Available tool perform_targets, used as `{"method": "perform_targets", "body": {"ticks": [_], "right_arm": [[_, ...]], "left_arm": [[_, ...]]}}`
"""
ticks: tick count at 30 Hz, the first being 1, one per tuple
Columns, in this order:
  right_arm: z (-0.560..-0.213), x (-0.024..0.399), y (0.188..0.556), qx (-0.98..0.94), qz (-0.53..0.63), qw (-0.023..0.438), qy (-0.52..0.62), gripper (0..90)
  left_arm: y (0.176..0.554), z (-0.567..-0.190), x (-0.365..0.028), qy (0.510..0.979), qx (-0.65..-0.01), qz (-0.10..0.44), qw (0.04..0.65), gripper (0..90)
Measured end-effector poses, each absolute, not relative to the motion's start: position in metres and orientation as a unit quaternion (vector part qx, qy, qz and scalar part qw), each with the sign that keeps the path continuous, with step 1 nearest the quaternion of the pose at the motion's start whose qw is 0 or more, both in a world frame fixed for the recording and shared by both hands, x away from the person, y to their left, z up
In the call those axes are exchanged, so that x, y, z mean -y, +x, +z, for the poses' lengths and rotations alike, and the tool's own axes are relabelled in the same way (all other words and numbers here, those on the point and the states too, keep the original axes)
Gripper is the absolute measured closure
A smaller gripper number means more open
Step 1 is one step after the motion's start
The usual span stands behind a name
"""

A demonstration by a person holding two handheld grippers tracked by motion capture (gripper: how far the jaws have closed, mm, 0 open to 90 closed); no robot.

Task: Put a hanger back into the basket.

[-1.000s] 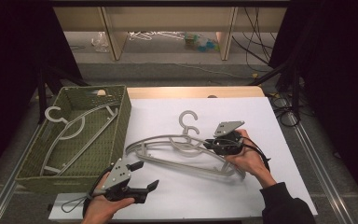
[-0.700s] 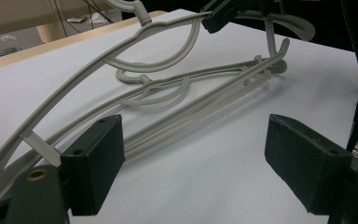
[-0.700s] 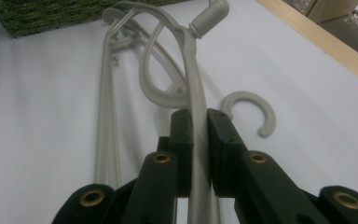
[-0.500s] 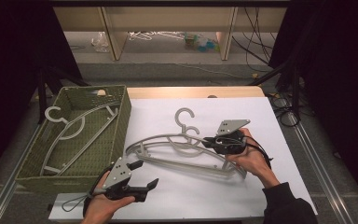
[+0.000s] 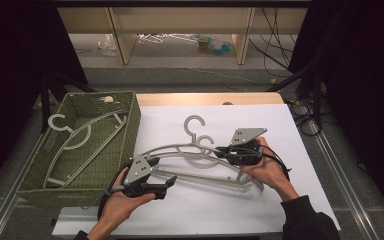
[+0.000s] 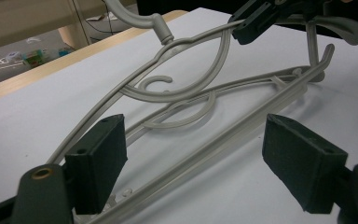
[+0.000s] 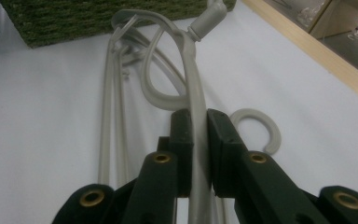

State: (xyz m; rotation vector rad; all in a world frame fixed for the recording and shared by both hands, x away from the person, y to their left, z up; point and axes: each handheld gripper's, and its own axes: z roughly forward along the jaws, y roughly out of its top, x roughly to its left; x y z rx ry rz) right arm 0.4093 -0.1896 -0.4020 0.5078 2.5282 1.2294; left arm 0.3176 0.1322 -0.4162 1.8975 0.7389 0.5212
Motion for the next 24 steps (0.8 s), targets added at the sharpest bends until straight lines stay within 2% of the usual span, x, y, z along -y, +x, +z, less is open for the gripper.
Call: {"method": "perform_targets", "body": {"ticks": [13,24], "right_arm": [[-0.378,0.212,0.386,-0.862,0.459,0.142,0.161,81.9],[-0.388,0.228,0.364,-0.867,0.458,0.122,0.156,81.9]], "left_arm": [[0.33,-0.398,-0.132,0.773,-0.3,0.236,0.507,21.8],[0.341,-0.396,-0.107,0.798,-0.273,0.214,0.492,22.3]]}}
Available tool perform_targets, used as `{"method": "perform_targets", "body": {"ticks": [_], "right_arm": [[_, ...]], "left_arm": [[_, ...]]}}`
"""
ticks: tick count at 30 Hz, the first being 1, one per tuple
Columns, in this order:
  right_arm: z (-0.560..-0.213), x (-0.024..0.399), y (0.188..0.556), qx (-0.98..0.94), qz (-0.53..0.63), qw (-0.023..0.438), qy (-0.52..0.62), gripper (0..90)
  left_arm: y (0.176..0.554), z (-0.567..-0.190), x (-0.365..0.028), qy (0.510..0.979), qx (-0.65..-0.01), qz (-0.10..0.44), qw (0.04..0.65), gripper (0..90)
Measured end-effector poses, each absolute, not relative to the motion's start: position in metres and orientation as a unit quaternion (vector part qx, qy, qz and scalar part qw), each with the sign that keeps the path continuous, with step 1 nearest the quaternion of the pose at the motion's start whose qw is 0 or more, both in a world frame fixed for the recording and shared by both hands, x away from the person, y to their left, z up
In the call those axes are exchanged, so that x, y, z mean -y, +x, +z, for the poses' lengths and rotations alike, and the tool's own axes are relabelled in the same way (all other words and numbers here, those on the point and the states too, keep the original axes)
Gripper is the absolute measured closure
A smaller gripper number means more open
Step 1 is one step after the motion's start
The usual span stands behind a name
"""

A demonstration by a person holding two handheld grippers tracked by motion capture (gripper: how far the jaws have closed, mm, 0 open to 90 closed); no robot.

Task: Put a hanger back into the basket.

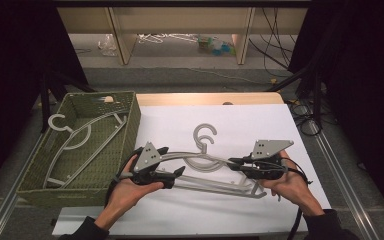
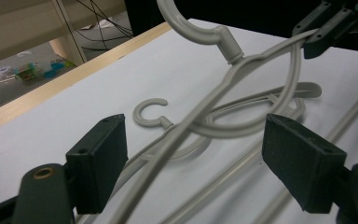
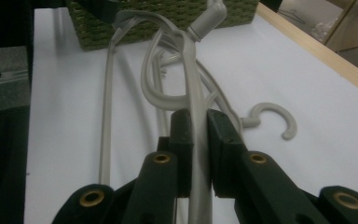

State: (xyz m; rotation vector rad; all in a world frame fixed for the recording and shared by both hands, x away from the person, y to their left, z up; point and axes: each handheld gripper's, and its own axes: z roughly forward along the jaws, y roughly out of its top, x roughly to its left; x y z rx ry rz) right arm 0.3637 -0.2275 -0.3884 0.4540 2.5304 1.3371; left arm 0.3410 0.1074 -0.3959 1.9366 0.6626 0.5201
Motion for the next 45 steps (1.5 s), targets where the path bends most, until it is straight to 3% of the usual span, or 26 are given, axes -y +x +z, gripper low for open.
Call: {"method": "perform_targets", "body": {"ticks": [8,17,19,28,33,34,35,37,39,45], "right_arm": [[-0.39,0.224,0.357,-0.869,0.461,0.109,0.141,81.9],[-0.39,0.22,0.353,-0.874,0.458,0.102,0.126,81.8],[-0.391,0.22,0.353,-0.876,0.455,0.1,0.121,81.8],[-0.395,0.214,0.35,-0.889,0.439,0.095,0.089,79.5],[-0.4,0.209,0.35,-0.893,0.43,0.101,0.089,70.5],[-0.4,0.208,0.349,-0.891,0.434,0.098,0.094,66.3],[-0.399,0.208,0.349,-0.885,0.44,0.102,0.115,55.8],[-0.398,0.208,0.349,-0.882,0.443,0.102,0.121,53.0],[-0.395,0.208,0.349,-0.869,0.459,0.116,0.142,43.1],[-0.392,0.215,0.35,-0.848,0.485,0.121,0.174,34.8]], "left_arm": [[0.353,-0.401,-0.084,0.829,-0.238,0.175,0.475,31.8],[0.357,-0.405,-0.072,0.851,-0.209,0.141,0.461,61.7],[0.355,-0.402,-0.072,0.869,-0.176,0.15,0.438,68.2],[0.342,-0.4,-0.074,0.896,-0.129,0.143,0.4,77.1],[0.329,-0.402,-0.077,0.902,-0.122,0.132,0.392,81.1],[0.328,-0.4,-0.079,0.901,-0.131,0.128,0.394,81.1],[0.327,-0.398,-0.081,0.897,-0.138,0.13,0.4,81.1],[0.327,-0.395,-0.086,0.896,-0.144,0.138,0.396,81.0],[0.328,-0.391,-0.094,0.891,-0.163,0.135,0.402,81.1],[0.329,-0.381,-0.112,0.885,-0.185,0.142,0.403,81.0]]}}
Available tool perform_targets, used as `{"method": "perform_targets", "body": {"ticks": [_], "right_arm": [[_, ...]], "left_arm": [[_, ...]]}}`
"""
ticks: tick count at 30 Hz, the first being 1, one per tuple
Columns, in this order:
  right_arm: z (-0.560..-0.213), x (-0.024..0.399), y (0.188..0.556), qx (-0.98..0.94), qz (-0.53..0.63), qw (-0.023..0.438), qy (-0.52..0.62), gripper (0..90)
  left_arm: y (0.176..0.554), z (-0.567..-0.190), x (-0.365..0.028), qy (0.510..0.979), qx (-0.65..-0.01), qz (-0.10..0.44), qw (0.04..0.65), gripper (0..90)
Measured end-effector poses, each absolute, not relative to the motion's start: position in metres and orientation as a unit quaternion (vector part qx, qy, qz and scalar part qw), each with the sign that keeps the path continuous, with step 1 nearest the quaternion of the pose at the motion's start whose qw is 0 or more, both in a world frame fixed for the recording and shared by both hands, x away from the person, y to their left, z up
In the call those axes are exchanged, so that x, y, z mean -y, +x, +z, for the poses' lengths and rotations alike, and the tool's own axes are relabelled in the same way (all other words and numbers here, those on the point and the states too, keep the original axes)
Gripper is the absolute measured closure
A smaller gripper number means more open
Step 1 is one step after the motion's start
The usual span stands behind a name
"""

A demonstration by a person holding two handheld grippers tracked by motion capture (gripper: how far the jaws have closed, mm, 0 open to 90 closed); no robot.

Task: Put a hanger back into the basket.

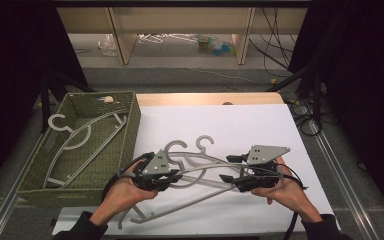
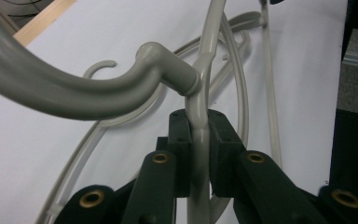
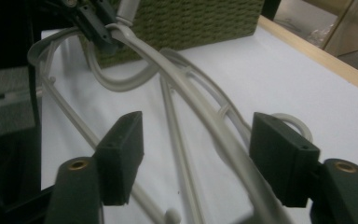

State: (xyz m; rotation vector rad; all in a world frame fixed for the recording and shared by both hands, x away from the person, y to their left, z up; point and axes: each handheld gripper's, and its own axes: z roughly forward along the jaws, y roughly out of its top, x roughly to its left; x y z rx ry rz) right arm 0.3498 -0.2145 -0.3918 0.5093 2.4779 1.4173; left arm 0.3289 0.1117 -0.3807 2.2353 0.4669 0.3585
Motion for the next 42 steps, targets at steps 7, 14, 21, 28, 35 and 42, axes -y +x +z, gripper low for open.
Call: {"method": "perform_targets", "body": {"ticks": [7,14,21,28,35,42], "right_arm": [[-0.38,0.222,0.343,-0.811,0.532,0.139,0.201,30.8],[-0.386,0.231,0.344,-0.8,0.531,0.137,0.244,25.3],[-0.394,0.244,0.341,-0.79,0.53,0.146,0.27,23.7],[-0.409,0.249,0.34,-0.799,0.51,0.134,0.289,23.0],[-0.416,0.249,0.34,-0.8,0.505,0.13,0.297,20.4],[-0.421,0.248,0.34,-0.807,0.497,0.116,0.297,20.0]], "left_arm": [[0.323,-0.376,-0.133,0.875,-0.213,0.151,0.408,80.9],[0.318,-0.368,-0.152,0.867,-0.232,0.149,0.416,80.9],[0.315,-0.353,-0.171,0.848,-0.254,0.155,0.439,80.8],[0.313,-0.334,-0.191,0.836,-0.271,0.165,0.448,80.8],[0.319,-0.317,-0.213,0.831,-0.283,0.185,0.443,80.8],[0.329,-0.307,-0.226,0.819,-0.293,0.182,0.458,80.8]]}}
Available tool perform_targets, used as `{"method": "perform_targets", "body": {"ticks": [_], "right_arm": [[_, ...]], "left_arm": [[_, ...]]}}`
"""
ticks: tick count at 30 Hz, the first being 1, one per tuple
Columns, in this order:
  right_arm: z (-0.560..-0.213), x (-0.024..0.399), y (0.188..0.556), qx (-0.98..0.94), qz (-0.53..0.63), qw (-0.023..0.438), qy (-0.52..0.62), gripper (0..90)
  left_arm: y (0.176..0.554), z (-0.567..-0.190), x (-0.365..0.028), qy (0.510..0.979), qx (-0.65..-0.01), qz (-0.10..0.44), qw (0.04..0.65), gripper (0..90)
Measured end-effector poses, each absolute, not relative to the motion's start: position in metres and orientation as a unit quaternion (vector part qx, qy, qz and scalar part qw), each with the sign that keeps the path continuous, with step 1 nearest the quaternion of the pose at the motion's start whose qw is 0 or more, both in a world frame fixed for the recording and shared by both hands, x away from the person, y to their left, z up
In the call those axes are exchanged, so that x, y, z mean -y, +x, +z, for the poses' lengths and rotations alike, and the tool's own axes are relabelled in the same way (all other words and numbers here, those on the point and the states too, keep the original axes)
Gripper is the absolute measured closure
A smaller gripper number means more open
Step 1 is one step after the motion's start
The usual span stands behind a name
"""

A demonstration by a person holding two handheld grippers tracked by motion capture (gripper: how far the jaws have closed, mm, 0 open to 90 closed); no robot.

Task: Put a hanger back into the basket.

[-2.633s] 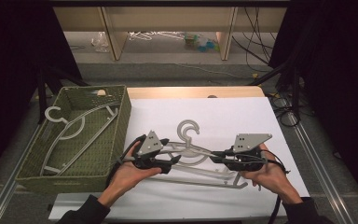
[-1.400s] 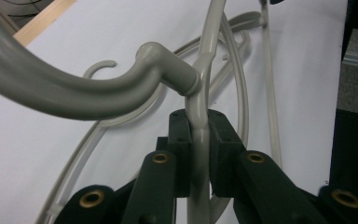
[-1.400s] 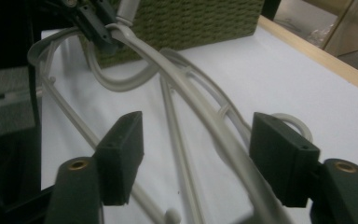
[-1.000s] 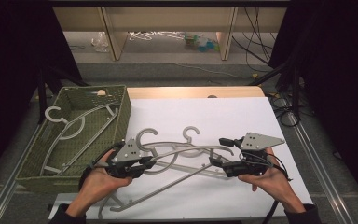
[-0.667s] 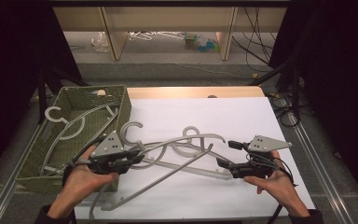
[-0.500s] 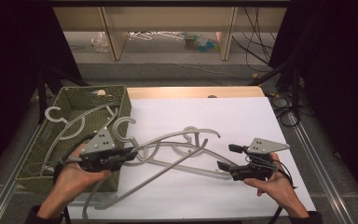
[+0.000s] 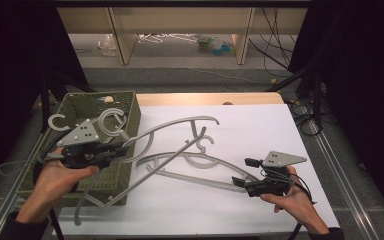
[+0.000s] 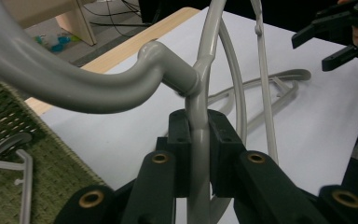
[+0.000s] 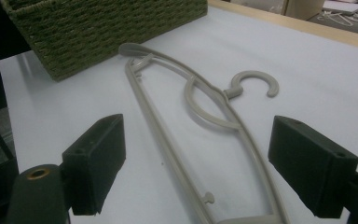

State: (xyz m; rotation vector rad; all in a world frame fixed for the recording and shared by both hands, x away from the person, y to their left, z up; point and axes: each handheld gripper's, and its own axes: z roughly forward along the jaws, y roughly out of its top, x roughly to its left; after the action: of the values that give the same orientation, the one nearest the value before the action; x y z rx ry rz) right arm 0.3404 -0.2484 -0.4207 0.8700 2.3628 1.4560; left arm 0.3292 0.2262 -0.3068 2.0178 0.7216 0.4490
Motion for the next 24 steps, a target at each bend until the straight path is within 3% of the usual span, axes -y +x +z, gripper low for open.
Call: {"method": "perform_targets", "body": {"ticks": [24], "right_arm": [[-0.427,0.246,0.341,-0.815,0.484,0.11,0.298,19.8]], "left_arm": [[0.388,-0.29,-0.325,0.777,-0.402,0.26,0.408,80.7]]}}
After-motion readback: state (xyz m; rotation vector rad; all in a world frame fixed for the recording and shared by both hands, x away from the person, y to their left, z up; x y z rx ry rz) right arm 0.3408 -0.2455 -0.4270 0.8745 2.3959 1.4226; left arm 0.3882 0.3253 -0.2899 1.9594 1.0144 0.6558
